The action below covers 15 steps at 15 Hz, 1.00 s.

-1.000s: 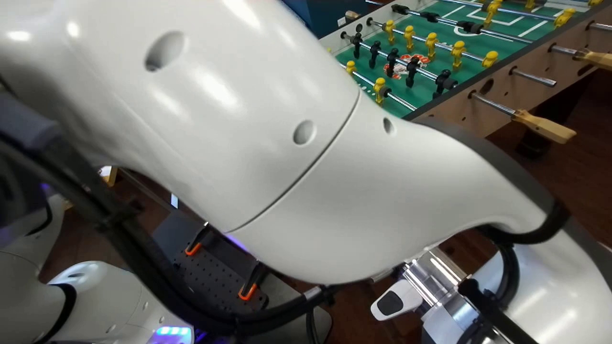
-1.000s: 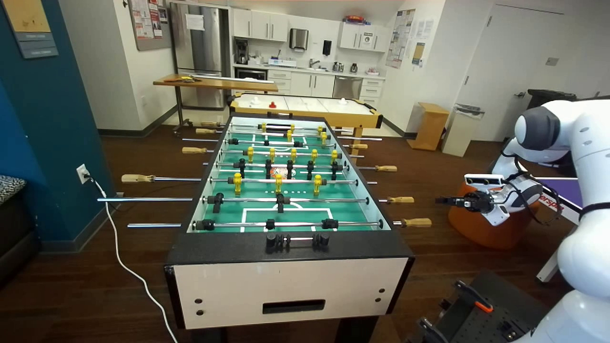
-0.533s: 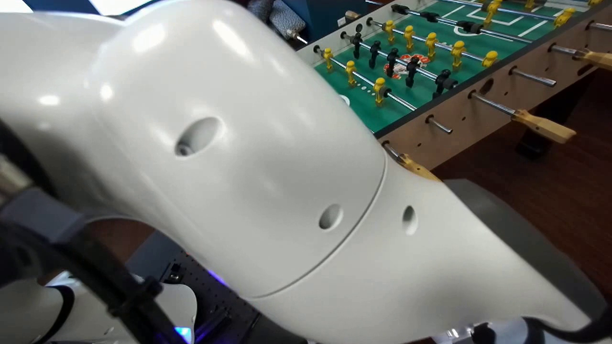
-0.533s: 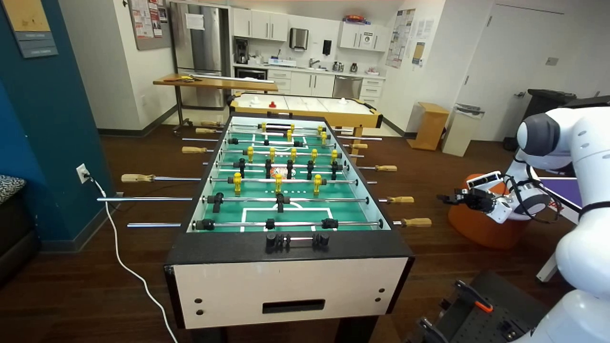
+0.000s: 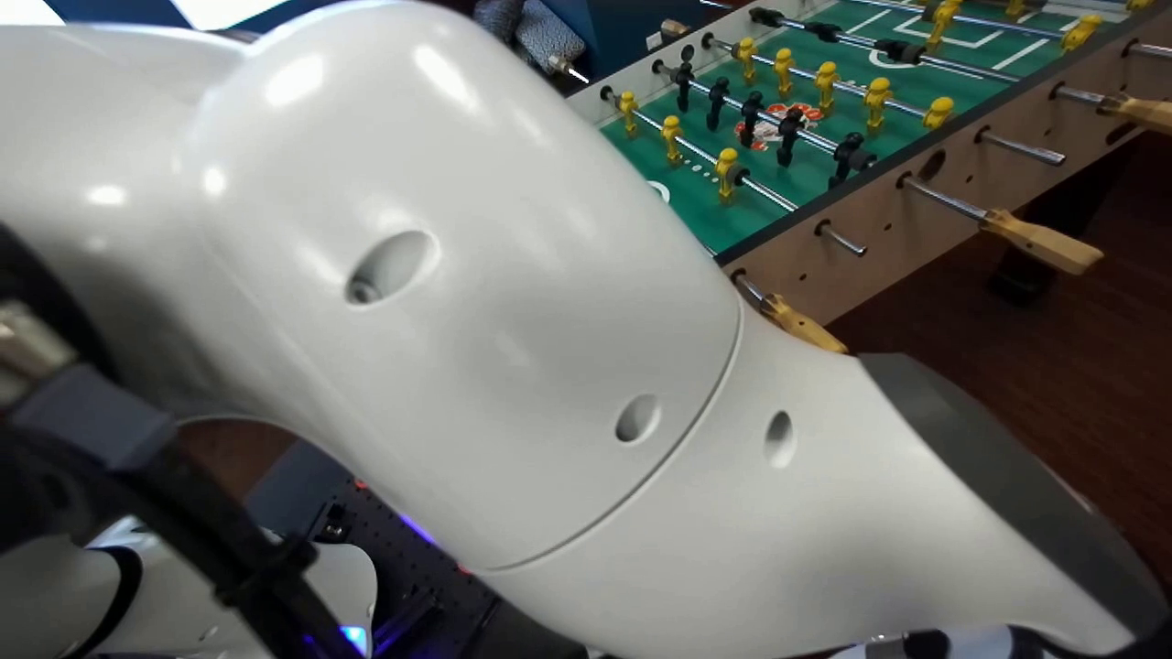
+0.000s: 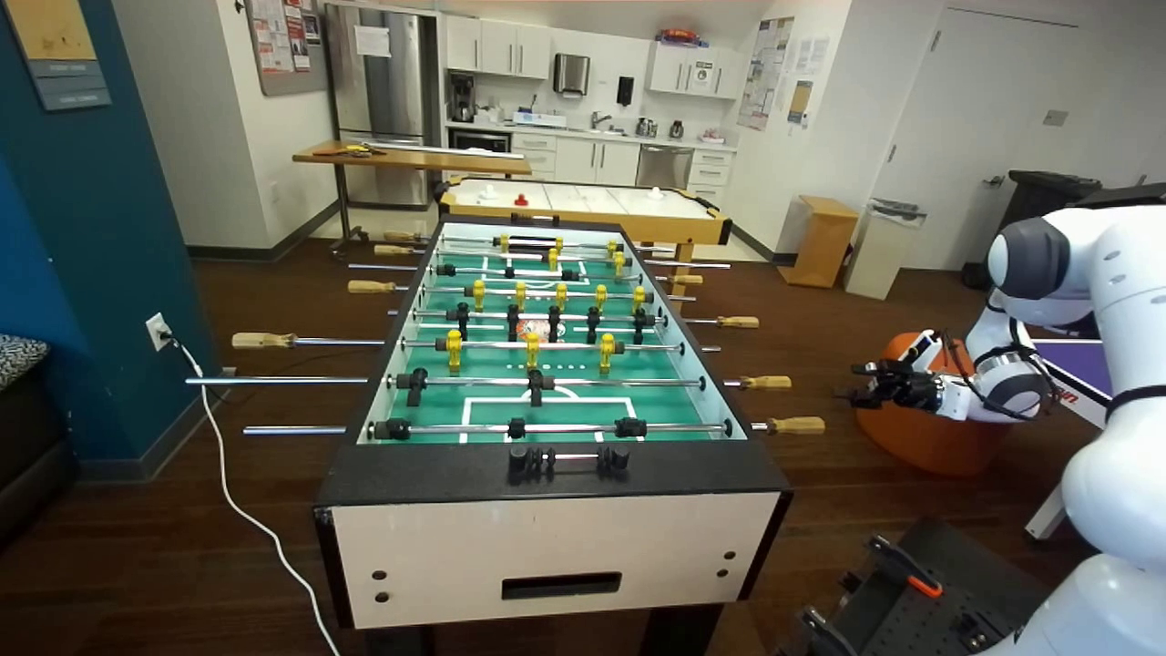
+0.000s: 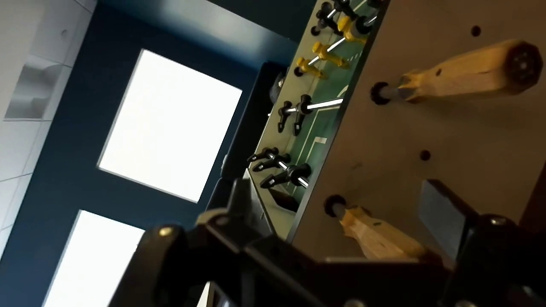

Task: Twist the first rod of the foosball table

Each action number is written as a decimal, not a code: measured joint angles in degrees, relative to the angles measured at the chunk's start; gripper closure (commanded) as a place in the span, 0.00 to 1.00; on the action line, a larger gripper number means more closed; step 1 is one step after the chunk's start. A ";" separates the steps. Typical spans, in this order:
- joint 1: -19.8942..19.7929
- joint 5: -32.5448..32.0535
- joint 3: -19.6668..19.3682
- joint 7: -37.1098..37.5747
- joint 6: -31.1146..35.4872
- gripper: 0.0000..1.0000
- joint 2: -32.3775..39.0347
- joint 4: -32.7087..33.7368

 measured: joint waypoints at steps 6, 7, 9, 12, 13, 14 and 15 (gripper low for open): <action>-0.30 -0.03 0.21 0.00 0.03 0.00 0.14 -0.01; -0.29 -0.03 0.29 0.21 0.60 0.00 0.25 -0.01; -0.27 -0.03 0.53 1.18 1.87 0.00 0.81 0.31; -0.26 -0.03 0.90 3.73 2.65 0.00 2.38 1.51; -0.25 -0.03 1.02 4.44 2.69 0.00 3.07 2.13; -0.25 -0.04 1.15 5.33 2.81 0.00 3.82 2.86; -0.25 -0.06 1.28 6.23 2.93 0.00 4.65 3.65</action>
